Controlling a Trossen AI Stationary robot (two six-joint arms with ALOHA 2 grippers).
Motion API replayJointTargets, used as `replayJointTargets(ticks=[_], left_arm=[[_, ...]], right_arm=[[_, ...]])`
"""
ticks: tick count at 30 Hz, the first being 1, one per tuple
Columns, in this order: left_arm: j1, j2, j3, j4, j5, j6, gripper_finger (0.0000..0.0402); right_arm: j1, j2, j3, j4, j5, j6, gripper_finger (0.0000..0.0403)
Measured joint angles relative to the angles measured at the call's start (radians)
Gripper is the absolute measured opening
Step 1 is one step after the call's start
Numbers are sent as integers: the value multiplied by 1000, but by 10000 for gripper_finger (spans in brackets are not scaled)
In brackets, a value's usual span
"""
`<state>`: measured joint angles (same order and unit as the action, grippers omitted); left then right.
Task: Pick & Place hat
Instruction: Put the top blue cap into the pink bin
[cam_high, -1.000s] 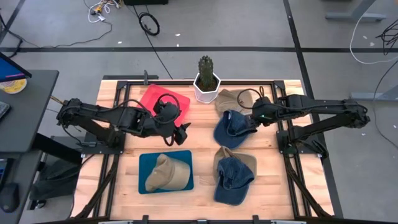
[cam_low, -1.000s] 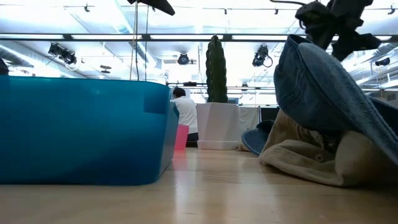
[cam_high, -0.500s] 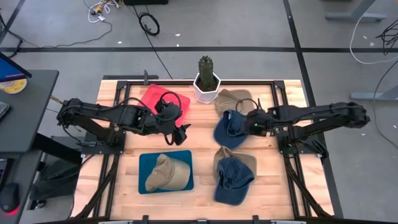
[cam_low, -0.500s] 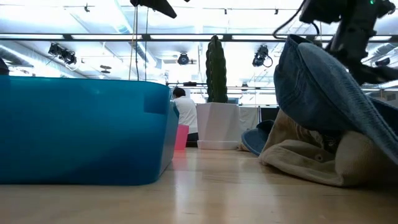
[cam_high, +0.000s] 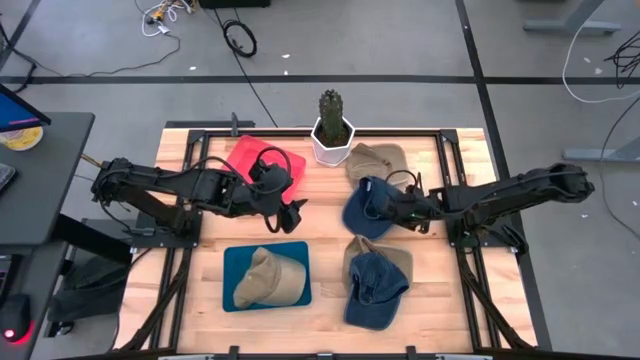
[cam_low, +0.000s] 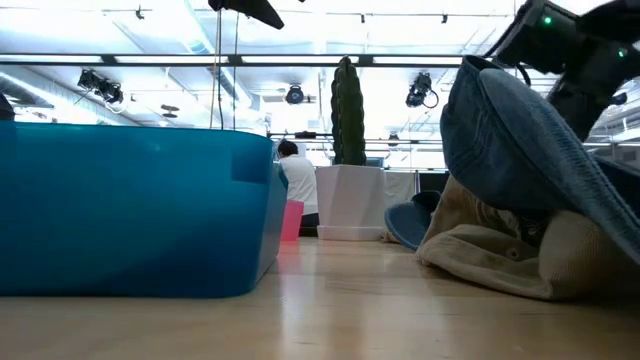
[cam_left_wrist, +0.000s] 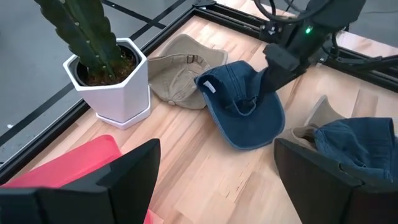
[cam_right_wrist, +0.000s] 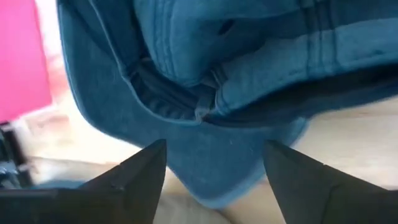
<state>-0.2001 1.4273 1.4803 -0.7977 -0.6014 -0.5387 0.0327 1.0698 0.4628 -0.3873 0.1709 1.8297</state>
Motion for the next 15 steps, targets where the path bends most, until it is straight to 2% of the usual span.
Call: replayJointTargets(ticks=[3,6,10,15], left_arm=[[0,0,0,20,0,0,319],[0,0,0,38,0,0,319],[0,0,0,46,0,-2,319],[1,0,0,46,-2,-15,319]], right_arm=[[7,0,-43,52,11,31,279],[18,0,-61,75,-22,37,280],[33,-5,-56,109,-74,-21,275],[38,-50,-34,110,-82,-62,264]])
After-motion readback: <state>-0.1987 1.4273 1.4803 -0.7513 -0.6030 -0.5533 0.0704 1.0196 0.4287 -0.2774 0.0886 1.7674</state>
